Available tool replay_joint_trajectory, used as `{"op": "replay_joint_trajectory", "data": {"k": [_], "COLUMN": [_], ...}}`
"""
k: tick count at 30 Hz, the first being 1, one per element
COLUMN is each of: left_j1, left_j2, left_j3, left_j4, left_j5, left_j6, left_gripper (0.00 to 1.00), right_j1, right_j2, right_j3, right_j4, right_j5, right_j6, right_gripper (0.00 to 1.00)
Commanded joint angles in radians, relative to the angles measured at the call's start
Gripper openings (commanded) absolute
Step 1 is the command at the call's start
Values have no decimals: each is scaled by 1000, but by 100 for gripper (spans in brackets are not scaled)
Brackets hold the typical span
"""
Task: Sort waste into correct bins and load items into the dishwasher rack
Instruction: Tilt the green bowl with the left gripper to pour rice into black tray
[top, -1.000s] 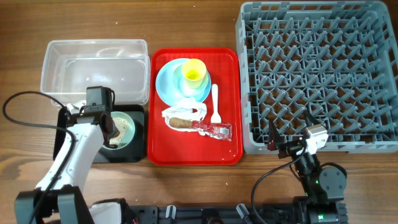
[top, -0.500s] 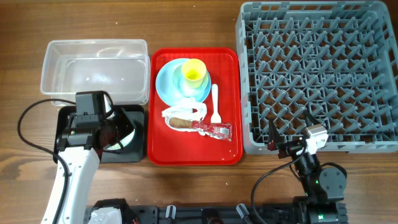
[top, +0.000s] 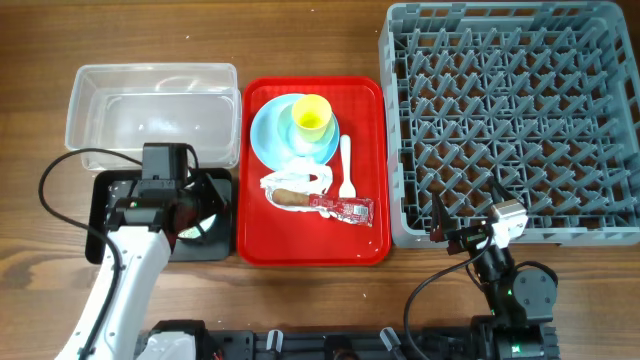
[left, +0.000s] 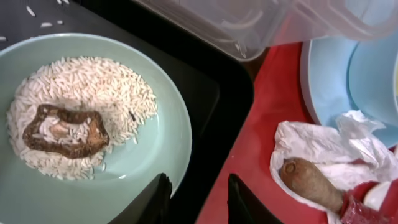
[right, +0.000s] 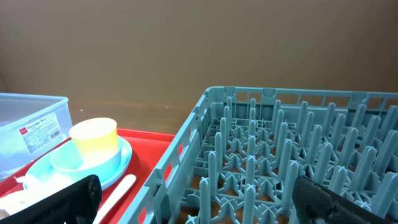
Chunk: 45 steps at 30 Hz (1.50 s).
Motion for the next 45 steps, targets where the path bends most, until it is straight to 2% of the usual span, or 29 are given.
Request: {"op": "replay_joint_trajectory", "data": {"k": [1, 8, 27, 45], "left_j1": [-5, -5, -5, -5], "left_j2": [60, 207, 207, 208], "left_j3": [7, 7, 5, 5], "left_j4": [37, 91, 65, 98], "left_j5": [-43, -51, -69, -103], "left_j6": [24, 32, 32, 58], "left_gripper": [31, 30, 20, 25], "right_j1": [1, 1, 1, 1], "right_j2": [-5, -5, -5, -5], "right_j3": [-1, -1, -1, -1], "right_j4": [4, 4, 4, 4], "right_j5": [12, 12, 12, 12], "right_j6": [13, 13, 13, 13], "right_gripper": [100, 100, 100, 100]}}
